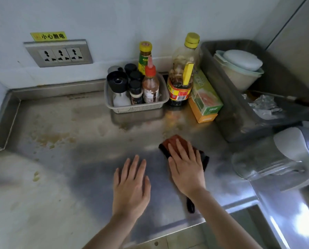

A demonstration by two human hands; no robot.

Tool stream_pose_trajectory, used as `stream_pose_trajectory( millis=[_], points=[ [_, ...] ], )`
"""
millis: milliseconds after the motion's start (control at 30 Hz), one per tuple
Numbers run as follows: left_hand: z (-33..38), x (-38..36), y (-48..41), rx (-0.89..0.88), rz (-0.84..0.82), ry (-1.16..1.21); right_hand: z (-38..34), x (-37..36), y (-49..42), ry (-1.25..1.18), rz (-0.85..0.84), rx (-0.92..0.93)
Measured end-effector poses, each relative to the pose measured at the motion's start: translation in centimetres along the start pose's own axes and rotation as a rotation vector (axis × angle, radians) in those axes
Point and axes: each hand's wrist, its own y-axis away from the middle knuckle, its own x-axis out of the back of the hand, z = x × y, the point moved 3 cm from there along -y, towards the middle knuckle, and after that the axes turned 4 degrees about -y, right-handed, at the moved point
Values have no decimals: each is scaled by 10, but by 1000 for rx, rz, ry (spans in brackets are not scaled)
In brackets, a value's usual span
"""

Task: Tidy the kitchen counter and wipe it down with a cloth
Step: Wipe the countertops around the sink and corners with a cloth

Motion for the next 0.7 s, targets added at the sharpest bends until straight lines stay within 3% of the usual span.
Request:
stream_pose_trajectory(
  millis=[67, 167, 300, 400, 567, 633, 700],
  points=[
    [-1, -1, -1, -8, -4, -3, -15, -5, 13, 46, -32, 141],
    [-1, 0, -4, -16, 23, 27, 2, 2, -9, 92, -80, 195],
    [-1, -1, -5, -13, 46, 50, 37, 13, -67, 101, -39, -11],
    [-2, -3, -6, -5, 15, 22, 25, 12, -84, 21, -20, -144],
    [-3, -2, -5, 8, -15, 18, -18, 3, -33, -20, -125, 350],
    [-3, -1, -5, 8, -8, 30, -1, 9, -46, 11, -153, 369],
    [-2, 1, -6, 9, 8, 41, 22, 15, -81, 49, -65, 242]
  ],
)
